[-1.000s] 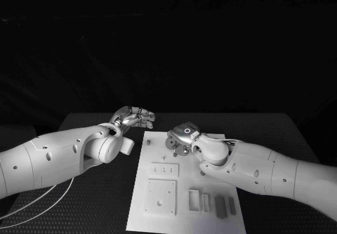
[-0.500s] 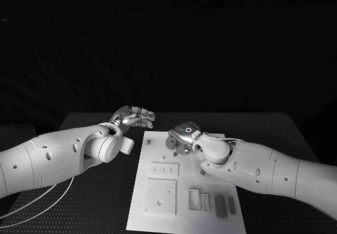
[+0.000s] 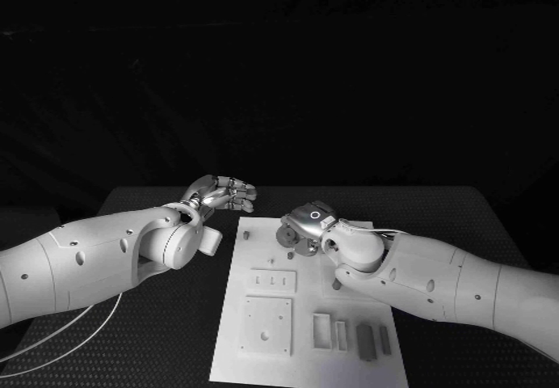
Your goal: Assemble the parts on the task board
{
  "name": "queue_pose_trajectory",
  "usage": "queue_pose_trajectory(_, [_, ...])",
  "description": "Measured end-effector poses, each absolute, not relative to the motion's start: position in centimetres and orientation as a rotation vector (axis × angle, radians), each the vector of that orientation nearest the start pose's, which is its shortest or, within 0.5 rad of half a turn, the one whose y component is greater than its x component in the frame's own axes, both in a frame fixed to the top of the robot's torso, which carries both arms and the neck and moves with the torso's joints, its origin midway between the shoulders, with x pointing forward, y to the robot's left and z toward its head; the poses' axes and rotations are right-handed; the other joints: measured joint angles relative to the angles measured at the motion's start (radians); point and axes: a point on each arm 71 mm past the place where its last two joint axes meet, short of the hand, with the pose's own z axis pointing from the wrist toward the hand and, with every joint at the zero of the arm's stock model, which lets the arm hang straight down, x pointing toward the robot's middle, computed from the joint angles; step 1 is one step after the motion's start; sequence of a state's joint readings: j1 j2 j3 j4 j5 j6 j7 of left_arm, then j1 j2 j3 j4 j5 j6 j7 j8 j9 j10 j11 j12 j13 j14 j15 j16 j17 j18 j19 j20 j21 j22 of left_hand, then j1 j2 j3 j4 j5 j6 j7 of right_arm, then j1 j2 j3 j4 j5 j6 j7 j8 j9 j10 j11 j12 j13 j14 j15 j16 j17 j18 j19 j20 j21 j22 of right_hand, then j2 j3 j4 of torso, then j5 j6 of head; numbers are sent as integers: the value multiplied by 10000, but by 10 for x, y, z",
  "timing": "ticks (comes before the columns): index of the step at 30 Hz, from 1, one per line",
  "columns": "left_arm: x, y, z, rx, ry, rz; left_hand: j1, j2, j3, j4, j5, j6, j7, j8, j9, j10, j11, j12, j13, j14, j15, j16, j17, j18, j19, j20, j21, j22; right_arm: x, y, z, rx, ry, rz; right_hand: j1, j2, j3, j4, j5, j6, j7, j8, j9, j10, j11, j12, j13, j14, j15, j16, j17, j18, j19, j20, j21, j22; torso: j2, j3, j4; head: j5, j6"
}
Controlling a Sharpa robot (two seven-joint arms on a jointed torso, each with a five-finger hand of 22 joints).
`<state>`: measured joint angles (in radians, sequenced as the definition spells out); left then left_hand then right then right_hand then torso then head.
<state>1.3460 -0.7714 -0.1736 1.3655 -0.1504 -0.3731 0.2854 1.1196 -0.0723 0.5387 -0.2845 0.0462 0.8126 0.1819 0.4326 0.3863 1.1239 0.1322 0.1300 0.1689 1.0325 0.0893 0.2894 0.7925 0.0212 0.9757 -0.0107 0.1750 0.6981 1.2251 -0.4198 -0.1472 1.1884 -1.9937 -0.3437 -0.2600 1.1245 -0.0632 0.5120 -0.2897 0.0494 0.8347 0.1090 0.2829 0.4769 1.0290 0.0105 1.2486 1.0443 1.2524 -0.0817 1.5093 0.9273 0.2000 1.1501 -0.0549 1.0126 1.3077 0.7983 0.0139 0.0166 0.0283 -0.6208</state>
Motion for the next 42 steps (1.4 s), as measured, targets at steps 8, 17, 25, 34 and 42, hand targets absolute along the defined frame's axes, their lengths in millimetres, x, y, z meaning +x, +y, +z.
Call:
queue_pose_trajectory(8, [529, 226, -164, -9308, 14960, -12738, 0, 0, 0, 0, 0, 0, 0, 0, -1, 0, 0, 0, -1, 0, 0, 0, 9, 0, 0, 0, 0, -1, 518, -71, -213, -6552, 14280, 3450, 0, 0, 0, 0, 3, 0, 0, 16, -14, 0, 0, 0, -10, 0, 0, 0, 3, 0, 0, 1, 0, 0, 1, -7, 1, 1, -10])
queue_pose_trajectory(17, [529, 227, -164, -9316, 14954, -12726, 0, 0, 0, 0, 0, 0, 0, 0, -2, 0, 0, -41, -2, 0, 0, -39, 8, 1, 0, 0, 0, -1, 517, -71, -213, -6552, 14322, 3485, 1, 0, 1, 0, 8, 0, 0, 16, -20, 0, 0, 0, -11, 0, -1, 0, 2, 0, -14, 17, 0, -1, 4, -12, 6, -3, -31])
queue_pose_trajectory(25, [528, 226, -164, -9314, 14959, -12733, 0, 0, 0, 0, 0, 0, 0, 0, 7, 0, 0, -41, -2, 0, 0, -39, 17, 0, 0, 0, 0, -2, 515, -71, -216, -6599, 14492, 3505, 0, 0, 0, 0, 8, 0, 0, 42, -24, 0, 0, 0, -11, 1, -1, 0, 0, -1, -14, 18, 0, -1, 5, -12, 5, 12, -36])
queue_pose_trajectory(34, [529, 227, -164, -9318, 14953, -12722, 0, 0, 0, 0, 0, 0, 0, -38, 6, -37, 37, -41, -3, 0, 0, -39, 16, -1, 0, 0, 0, -2, 517, -74, -217, -6552, 14553, 3407, 0, 0, 0, 0, 8, 0, 0, 13, -12, 0, 0, 0, -18, 1, -1, 0, -8, 0, 2, 35, 0, -2, 4, 0, 9, -9, -38])
queue_pose_trajectory(42, [529, 225, -164, -9308, 14964, -12742, 0, 0, 0, 0, 0, 0, 0, -38, 5, -37, 37, -79, -3, 0, 0, -38, 26, 0, 0, 0, 0, -2, 518, -75, -219, -6498, 14595, 3354, -6, -6, 0, 0, 9, 0, 0, -31, -70, 0, 0, 0, -52, 1, -1, -49, -99, 0, 2, 36, 0, -2, 4, -6, 3, -13, -12])
